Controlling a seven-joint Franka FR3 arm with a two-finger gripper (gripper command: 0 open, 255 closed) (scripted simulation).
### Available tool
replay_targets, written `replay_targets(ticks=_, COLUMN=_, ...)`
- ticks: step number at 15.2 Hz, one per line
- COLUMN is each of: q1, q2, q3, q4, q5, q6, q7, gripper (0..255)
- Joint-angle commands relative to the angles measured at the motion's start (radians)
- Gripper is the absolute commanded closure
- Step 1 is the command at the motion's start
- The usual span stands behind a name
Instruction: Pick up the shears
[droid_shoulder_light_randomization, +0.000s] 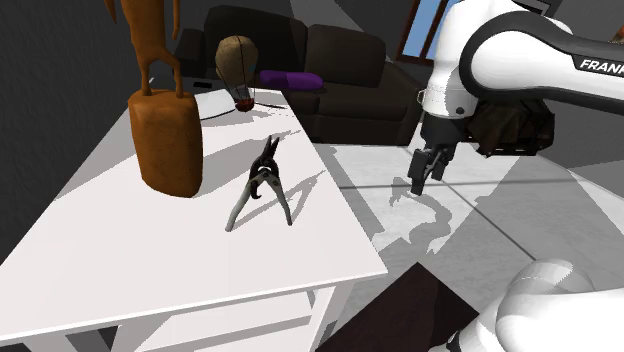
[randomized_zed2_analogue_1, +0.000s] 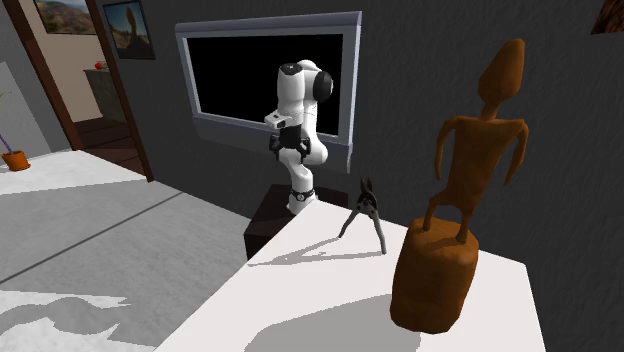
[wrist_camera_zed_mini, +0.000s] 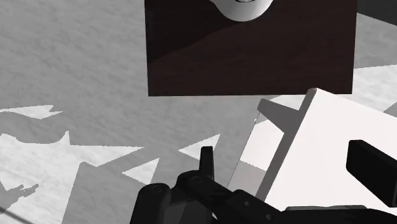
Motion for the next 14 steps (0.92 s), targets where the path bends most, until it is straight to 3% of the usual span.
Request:
replay_targets(ticks=1, q1=0.000, q2=0.000, q3=0.000, q4=0.000, q5=0.000, q6=0.000, q7=0.000, gripper=0)
replay_targets(ticks=14, q1=0.156, q2=0.224, q3=0.027, q4=0.052, q5=0.122, q6=0.429, q7=-0.209, gripper=0)
